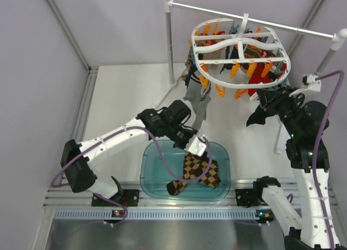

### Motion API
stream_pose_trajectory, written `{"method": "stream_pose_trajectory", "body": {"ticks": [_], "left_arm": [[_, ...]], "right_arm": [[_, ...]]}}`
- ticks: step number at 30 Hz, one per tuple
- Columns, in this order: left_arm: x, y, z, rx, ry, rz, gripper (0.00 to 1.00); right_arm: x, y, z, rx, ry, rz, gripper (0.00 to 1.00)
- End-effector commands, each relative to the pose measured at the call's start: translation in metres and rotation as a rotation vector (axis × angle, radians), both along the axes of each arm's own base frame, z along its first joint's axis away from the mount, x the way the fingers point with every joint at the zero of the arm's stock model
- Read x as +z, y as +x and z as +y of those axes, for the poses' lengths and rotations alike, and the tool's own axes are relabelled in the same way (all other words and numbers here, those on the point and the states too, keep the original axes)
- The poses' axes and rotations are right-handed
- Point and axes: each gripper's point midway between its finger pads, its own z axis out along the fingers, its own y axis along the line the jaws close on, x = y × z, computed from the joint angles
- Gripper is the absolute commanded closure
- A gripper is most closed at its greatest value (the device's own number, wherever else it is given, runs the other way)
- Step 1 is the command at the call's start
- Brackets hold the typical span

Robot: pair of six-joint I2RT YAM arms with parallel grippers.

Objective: Clip the socks to the hanger
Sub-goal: Pick up the sock from the bin, then clamp the sock onto the hanger.

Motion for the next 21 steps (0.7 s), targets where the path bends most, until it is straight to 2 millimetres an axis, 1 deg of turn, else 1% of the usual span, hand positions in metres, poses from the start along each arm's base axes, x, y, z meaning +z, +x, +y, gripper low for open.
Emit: {"method": "stream_pose_trajectory", "body": {"ticks": [1, 3, 4, 5, 6, 7, 8, 9, 10, 11, 12, 13, 15, 16, 17, 19, 20, 21], "left_arm": [[0.09, 0.003, -0.042, 0.285, -0.252, 0.266, 1.0], [0.125, 0.007, -0.053, 0.359, -0.372, 0.321, 1.0], [0.157, 0.012, -0.063, 0.415, -0.484, 0.39, 1.0], [0.174, 0.012, -0.063, 0.44, -0.541, 0.416, 1.0], [0.186, 0.014, -0.065, 0.461, -0.583, 0.43, 1.0], [0.204, 0.021, -0.067, 0.518, -0.639, 0.452, 1.0], [0.223, 0.025, -0.07, 0.518, -0.705, 0.445, 1.0], [0.233, 0.028, -0.07, 0.531, -0.736, 0.446, 1.0], [0.248, 0.034, -0.071, 0.564, -0.773, 0.452, 1.0], [0.262, 0.038, -0.074, 0.561, -0.825, 0.449, 1.0], [0.269, 0.04, -0.075, 0.566, -0.844, 0.455, 1.0], [0.28, 0.04, -0.077, 0.556, -0.867, 0.457, 1.0], [0.283, 0.042, -0.086, 0.553, -0.886, 0.461, 1.0], [0.28, 0.042, -0.091, 0.566, -0.886, 0.462, 1.0], [0.274, 0.048, -0.097, 0.599, -0.88, 0.461, 1.0], [0.265, 0.044, -0.105, 0.589, -0.862, 0.468, 1.0], [0.252, 0.045, -0.109, 0.594, -0.848, 0.467, 1.0], [0.252, 0.044, -0.113, 0.596, -0.876, 0.437, 1.0]], "right_arm": [[0.025, -0.002, -0.003, -0.016, 0.038, -0.049, 1.0], [0.028, -0.002, -0.001, -0.013, 0.057, -0.051, 1.0], [0.031, -0.002, -0.001, -0.012, 0.062, -0.056, 1.0], [0.033, -0.003, -0.001, -0.009, 0.067, -0.06, 1.0], [0.034, -0.003, -0.001, -0.009, 0.07, -0.061, 1.0], [0.035, -0.003, 0.0, -0.009, 0.079, -0.06, 1.0], [0.036, -0.003, 0.0, -0.009, 0.083, -0.061, 1.0], [0.036, -0.003, 0.0, -0.007, 0.088, -0.06, 1.0], [0.037, -0.004, 0.001, -0.007, 0.097, -0.061, 1.0], [0.036, -0.003, 0.001, -0.005, 0.098, -0.058, 1.0], [0.035, -0.002, 0.001, -0.005, 0.103, -0.055, 1.0], [0.034, -0.002, 0.001, -0.005, 0.106, -0.051, 1.0], [0.034, -0.002, 0.001, -0.005, 0.109, -0.051, 1.0], [0.033, -0.002, 0.001, -0.005, 0.109, -0.049, 1.0], [0.034, -0.002, 0.001, -0.007, 0.11, -0.052, 1.0], [0.033, -0.002, 0.001, -0.008, 0.11, -0.051, 1.0], [0.034, -0.003, 0.001, -0.01, 0.11, -0.054, 1.0], [0.034, -0.003, 0.001, -0.009, 0.112, -0.055, 1.0]]}}
